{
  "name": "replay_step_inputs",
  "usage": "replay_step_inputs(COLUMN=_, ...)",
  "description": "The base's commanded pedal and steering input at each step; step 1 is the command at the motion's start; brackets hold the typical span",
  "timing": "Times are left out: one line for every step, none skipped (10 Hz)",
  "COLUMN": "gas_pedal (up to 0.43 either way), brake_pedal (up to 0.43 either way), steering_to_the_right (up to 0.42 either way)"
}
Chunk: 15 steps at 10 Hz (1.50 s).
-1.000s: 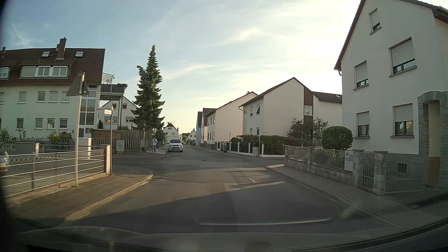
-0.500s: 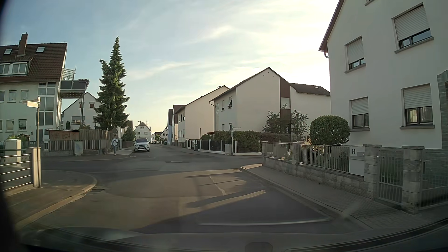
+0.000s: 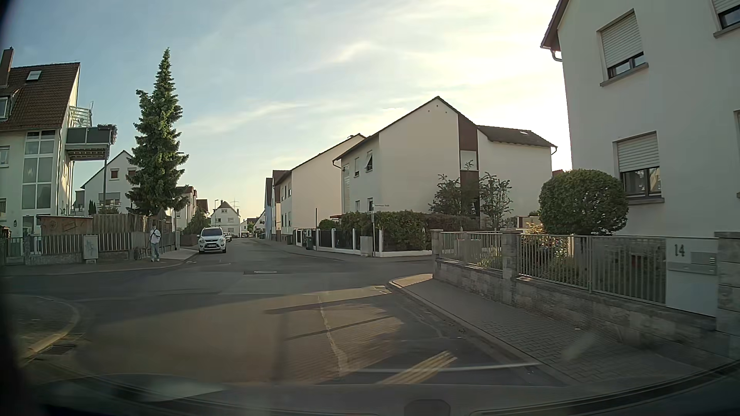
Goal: Follow the waypoints while adhering to traffic rules and regulations
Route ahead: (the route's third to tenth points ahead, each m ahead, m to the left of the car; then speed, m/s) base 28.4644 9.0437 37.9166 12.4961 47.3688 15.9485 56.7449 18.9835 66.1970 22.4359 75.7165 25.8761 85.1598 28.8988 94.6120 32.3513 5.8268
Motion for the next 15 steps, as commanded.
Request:
replay_step_inputs(gas_pedal=0.000, brake_pedal=0.207, steering_to_the_right=-0.069)
replay_step_inputs(gas_pedal=0.000, brake_pedal=0.220, steering_to_the_right=-0.083)
replay_step_inputs(gas_pedal=0.000, brake_pedal=0.220, steering_to_the_right=-0.093)
replay_step_inputs(gas_pedal=0.000, brake_pedal=0.232, steering_to_the_right=-0.107)
replay_step_inputs(gas_pedal=0.000, brake_pedal=0.232, steering_to_the_right=-0.113)
replay_step_inputs(gas_pedal=0.000, brake_pedal=0.232, steering_to_the_right=-0.113)
replay_step_inputs(gas_pedal=0.000, brake_pedal=0.232, steering_to_the_right=-0.110)
replay_step_inputs(gas_pedal=0.000, brake_pedal=0.238, steering_to_the_right=-0.109)
replay_step_inputs(gas_pedal=0.000, brake_pedal=0.244, steering_to_the_right=-0.109)
replay_step_inputs(gas_pedal=0.000, brake_pedal=0.250, steering_to_the_right=-0.108)
replay_step_inputs(gas_pedal=0.000, brake_pedal=0.250, steering_to_the_right=-0.105)
replay_step_inputs(gas_pedal=0.000, brake_pedal=0.250, steering_to_the_right=-0.098)
replay_step_inputs(gas_pedal=0.000, brake_pedal=0.250, steering_to_the_right=-0.092)
replay_step_inputs(gas_pedal=0.000, brake_pedal=0.256, steering_to_the_right=-0.084)
replay_step_inputs(gas_pedal=0.000, brake_pedal=0.256, steering_to_the_right=-0.072)
